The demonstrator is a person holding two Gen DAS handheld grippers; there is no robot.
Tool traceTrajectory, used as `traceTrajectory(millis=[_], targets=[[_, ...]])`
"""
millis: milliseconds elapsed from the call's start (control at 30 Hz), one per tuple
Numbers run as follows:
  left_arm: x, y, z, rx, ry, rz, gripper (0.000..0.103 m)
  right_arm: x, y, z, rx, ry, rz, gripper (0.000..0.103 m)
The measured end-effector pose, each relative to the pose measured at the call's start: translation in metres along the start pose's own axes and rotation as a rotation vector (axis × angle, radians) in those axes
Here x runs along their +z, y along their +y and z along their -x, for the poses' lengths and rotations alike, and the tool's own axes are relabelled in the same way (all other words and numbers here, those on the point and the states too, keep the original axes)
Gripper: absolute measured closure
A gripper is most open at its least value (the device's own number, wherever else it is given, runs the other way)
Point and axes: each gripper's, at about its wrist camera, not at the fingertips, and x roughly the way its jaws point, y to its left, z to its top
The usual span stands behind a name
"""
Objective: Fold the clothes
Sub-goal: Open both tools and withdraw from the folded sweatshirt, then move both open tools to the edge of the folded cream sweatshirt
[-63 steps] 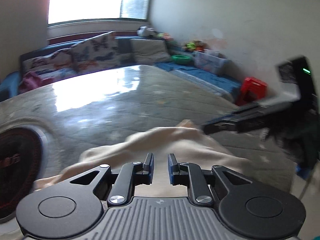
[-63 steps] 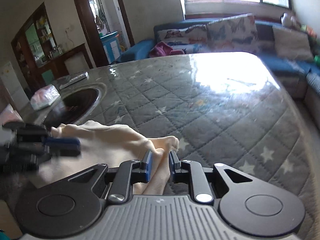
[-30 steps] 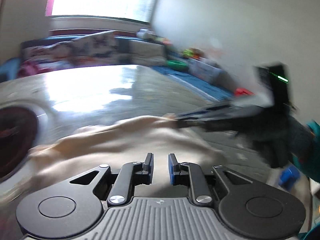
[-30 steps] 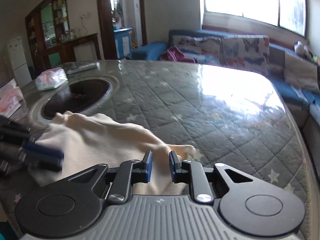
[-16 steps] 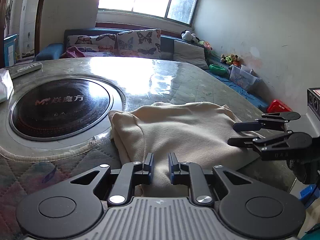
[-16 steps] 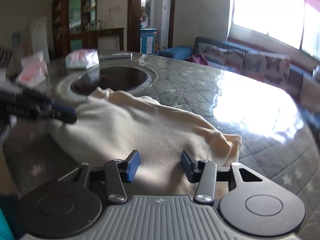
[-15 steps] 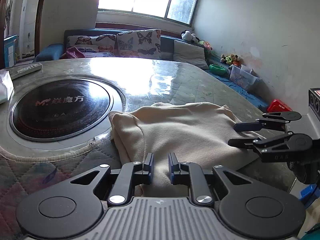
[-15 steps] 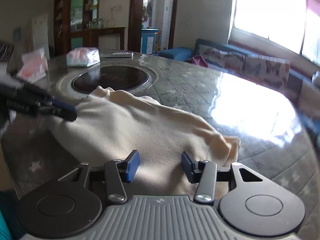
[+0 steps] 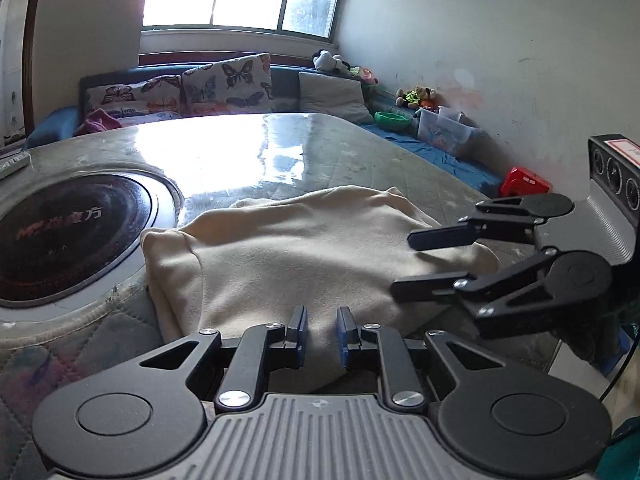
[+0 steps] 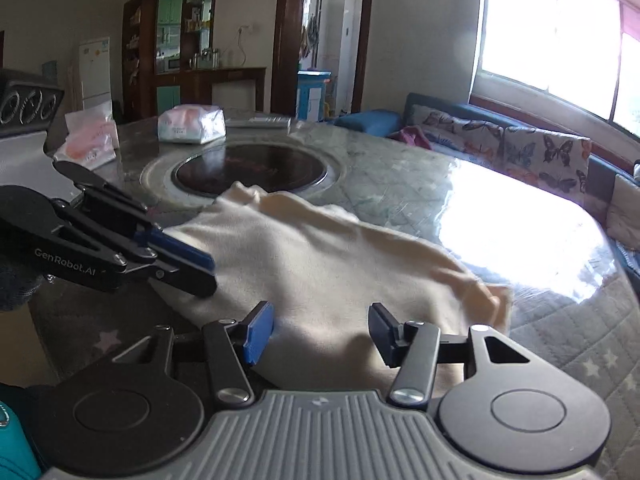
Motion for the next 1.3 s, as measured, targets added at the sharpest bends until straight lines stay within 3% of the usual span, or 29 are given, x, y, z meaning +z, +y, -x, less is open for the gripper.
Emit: traceTrajectory(millis=[200,367,500,833,1033,1300], targets=[[0.011,0.003,0.000,-0.012,-0.017,0.019,0.085,-0.011,-0.009,0.005,-0.035,0.034,-0.053,0.052],[0.023,0.006,-0.006,-0.005,-0.021,0.013,0.085,-0.011,-0.014,0.018,-0.060,-0.005,-0.066,0.052],[0.034,0.015,-0.018,0.012,-0.025,0.035,0.085,-0.012,-0.025,0.017,-0.121,0.010,-0.094,0.051],[0.050,0.061,-0.056,0.117,0.010,0.133,0.085,-0.017,-0.027,0.010,-0.102,0.038,-0.071,0.048],[0.059,0.063,-0.054,0.082,-0.029,0.138,0.085,-0.016,-0.028,0.010,-0.096,0.034,-0.084,0.047],[0.061,0.067,-0.058,0.092,-0.027,0.152,0.085,-0.013,-0.030,0.009,-0.097,0.034,-0.078,0.043]])
